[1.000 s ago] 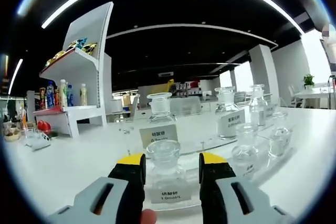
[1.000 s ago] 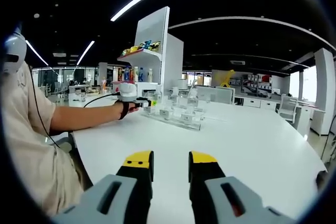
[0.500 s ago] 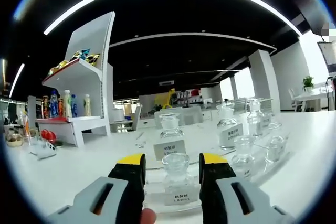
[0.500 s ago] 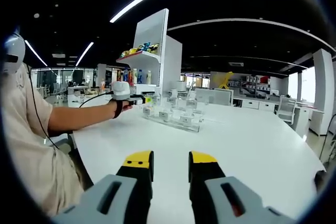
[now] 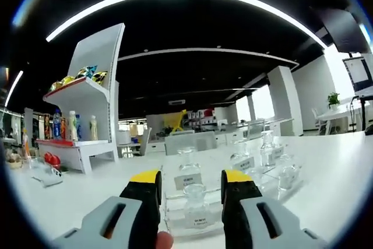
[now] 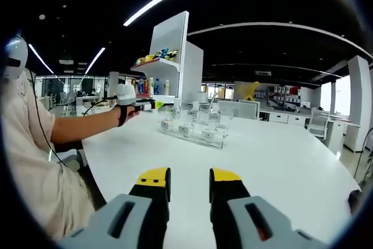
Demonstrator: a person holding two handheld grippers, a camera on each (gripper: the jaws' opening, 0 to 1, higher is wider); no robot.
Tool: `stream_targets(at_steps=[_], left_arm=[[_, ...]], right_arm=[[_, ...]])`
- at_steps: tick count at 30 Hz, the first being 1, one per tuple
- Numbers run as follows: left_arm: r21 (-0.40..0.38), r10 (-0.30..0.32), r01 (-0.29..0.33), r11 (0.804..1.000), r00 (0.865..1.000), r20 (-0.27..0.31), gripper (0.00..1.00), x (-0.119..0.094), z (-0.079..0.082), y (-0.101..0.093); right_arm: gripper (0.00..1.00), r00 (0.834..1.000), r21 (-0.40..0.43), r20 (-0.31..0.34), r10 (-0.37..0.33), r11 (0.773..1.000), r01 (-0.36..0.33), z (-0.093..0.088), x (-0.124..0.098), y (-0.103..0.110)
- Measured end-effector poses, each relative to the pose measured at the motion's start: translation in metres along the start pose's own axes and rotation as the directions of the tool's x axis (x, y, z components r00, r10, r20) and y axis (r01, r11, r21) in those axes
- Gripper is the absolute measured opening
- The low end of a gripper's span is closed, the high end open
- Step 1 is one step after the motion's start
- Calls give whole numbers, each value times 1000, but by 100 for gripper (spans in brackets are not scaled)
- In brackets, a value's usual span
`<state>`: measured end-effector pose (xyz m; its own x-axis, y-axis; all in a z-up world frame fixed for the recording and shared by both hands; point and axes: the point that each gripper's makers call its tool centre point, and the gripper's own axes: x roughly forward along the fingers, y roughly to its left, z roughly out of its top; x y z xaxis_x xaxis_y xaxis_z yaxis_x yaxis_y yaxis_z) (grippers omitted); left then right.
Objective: Identify the label on the chemical reagent bottle, grasp the chemical reagent bottle, and place it in the designated position on the reagent rack
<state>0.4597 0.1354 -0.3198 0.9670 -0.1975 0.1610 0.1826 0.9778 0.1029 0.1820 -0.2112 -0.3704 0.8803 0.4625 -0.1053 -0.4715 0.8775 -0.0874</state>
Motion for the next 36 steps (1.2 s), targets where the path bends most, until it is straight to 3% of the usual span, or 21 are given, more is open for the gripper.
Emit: stream_targets(at_steps=[6, 9, 13, 22, 36], left_arm=[[-10, -18, 18, 1000, 1000, -4, 42, -14, 11, 2], [-19, -32, 32, 999, 999, -3, 43, -31, 17, 12], [-14, -44, 44, 999, 999, -8, 43, -56, 19, 29], [-9, -63, 63, 998, 998, 6, 43, -97, 26, 60], [10, -117, 117, 993, 993, -5, 43, -131, 24, 62]], right_arm=[[26, 999, 0, 22, -38, 999, 38, 5, -10, -8], [26, 997, 30, 40, -66, 997, 65, 5, -11, -14], [26, 999, 32, 28, -40, 999, 39, -5, -9, -7], [27, 999, 23, 25, -36, 999, 35, -4, -8, 0], [27, 999, -17, 37, -36, 999, 37, 11, -15, 12]])
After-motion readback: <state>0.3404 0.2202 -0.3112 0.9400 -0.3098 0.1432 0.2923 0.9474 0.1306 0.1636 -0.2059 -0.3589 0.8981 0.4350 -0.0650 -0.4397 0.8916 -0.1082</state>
